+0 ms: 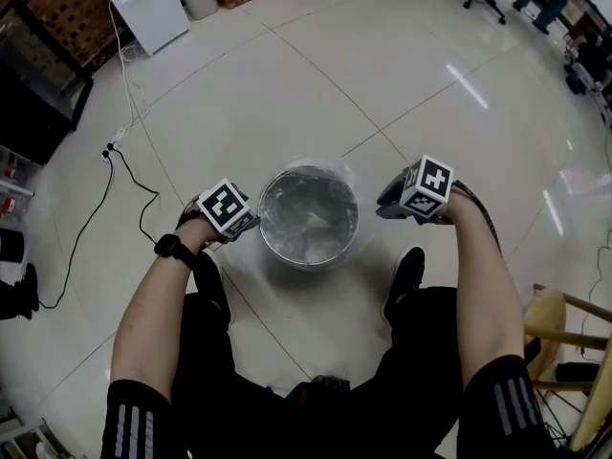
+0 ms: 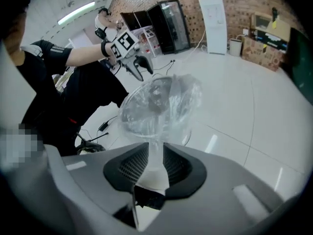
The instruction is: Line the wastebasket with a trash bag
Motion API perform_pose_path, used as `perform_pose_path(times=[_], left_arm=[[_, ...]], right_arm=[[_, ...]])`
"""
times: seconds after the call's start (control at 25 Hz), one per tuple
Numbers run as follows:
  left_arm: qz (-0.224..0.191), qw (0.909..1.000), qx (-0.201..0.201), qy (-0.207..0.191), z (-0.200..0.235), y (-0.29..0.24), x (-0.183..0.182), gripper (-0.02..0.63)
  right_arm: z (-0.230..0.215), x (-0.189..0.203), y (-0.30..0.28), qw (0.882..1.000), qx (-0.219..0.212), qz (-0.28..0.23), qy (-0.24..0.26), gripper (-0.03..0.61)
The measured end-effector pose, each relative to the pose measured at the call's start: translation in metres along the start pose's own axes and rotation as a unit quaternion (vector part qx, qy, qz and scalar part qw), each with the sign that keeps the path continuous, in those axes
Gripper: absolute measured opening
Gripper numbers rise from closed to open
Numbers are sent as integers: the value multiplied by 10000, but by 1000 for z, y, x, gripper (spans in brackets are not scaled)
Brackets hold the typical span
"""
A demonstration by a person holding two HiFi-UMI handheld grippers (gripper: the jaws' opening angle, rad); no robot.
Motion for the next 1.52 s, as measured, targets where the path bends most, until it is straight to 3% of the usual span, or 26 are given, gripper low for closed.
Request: perform_pose_path(times=[0.16,0.24,0.4,0.52,0.72,0.88,1.04,1.36,1.52], left_arm=[[-249,9994,-196,-167,0,1,-18,225],[-312,9988,-278,-245,0,-1,-24,225],[-448,9971,-489,-360,0,1,-32,225],[-600,9955,-664,-326,7,3,-33,225],[-1089,9882,-1042,-259,27,9,-35,224],[-1428,9820,-1231,117,45,14,-36,156],[-1484,9783,-1408,321,59,11,-41,114],[-1365,9860,-676,677,79,-22,-42,115],[-1162,9891,-537,731,85,-34,-41,115]], right_arm=[[-22,-27,19,9910,893,-967,-251,106],[-25,-40,13,9843,1217,-1220,-375,112],[-28,-48,-13,9793,1674,-1000,-538,117],[-37,-38,-26,9762,1884,-764,-761,16],[-51,-27,-37,9686,2101,-669,-1151,7],[-48,-26,-56,9742,1991,-433,-968,7],[-48,-23,-65,9783,1879,-256,-838,8],[-55,-2,-91,9863,1049,-69,-1267,7],[-56,12,-110,9878,598,50,-1438,7]])
Point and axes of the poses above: the fingertips, and each gripper's own axes: y backward along the fingers, z to its left, x out of its underside, the point moved 10 cm from there along y, backward along the fingers, and after that the axes turned 11 degrees about x, right-handed, at the moved point
